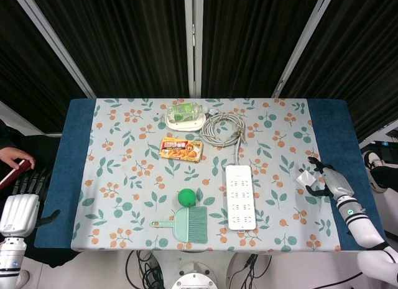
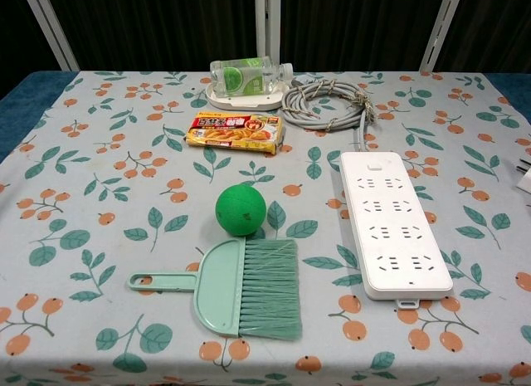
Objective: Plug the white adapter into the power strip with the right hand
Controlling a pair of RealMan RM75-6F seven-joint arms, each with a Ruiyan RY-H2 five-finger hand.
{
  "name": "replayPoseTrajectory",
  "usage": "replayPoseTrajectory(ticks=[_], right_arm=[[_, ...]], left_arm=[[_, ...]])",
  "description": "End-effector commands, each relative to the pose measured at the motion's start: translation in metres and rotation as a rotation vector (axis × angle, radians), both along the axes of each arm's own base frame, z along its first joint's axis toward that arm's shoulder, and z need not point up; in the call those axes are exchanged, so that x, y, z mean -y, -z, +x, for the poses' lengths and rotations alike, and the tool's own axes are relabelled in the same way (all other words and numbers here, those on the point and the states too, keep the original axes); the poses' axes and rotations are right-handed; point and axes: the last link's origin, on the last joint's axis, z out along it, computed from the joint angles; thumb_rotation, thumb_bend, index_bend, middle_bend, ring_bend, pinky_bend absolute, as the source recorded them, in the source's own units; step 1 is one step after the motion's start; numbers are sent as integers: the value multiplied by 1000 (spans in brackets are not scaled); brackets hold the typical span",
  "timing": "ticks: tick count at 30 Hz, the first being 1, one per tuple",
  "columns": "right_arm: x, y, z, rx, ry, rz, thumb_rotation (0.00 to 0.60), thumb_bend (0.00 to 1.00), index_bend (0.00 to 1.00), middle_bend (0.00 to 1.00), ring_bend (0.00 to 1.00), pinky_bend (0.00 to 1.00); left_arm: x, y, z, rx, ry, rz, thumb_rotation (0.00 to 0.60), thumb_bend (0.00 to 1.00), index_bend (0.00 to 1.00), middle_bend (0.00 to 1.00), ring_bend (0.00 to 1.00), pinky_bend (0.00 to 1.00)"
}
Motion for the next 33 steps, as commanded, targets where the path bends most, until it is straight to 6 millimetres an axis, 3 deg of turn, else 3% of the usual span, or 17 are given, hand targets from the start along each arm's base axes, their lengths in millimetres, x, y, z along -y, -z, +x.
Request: replayPoseTrajectory(ticks=[1,8,18,22,25,28,33], right_arm=[[1,4,1,12,1,6,600,299,0,98,194,0],[0,19,14,77,-29,31,600,305,0,100,194,0],[-25,34,52,157,-146,148,600,309,0,100,204,0],[-23,19,46,91,-187,55,600,308,0,106,202,0],[-23,6,37,-38,-229,-7,600,214,10,137,178,0],[-25,-3,26,-200,-254,-27,600,80,90,168,152,0],[-22,-9,14,-364,-269,-9,600,53,131,189,148,0]], left_arm=[[0,1,0,2,-1,-2,600,133,0,0,0,0],[0,1,-1,2,0,-2,600,133,0,0,0,0],[6,0,-5,9,-9,11,600,133,0,0,0,0],[8,-1,-6,11,-6,14,600,133,0,0,0,0],[8,-1,-5,12,0,14,600,133,0,0,0,0],[9,-1,-5,13,2,15,600,133,0,0,0,0],[8,0,-3,12,11,11,600,133,0,0,0,0]])
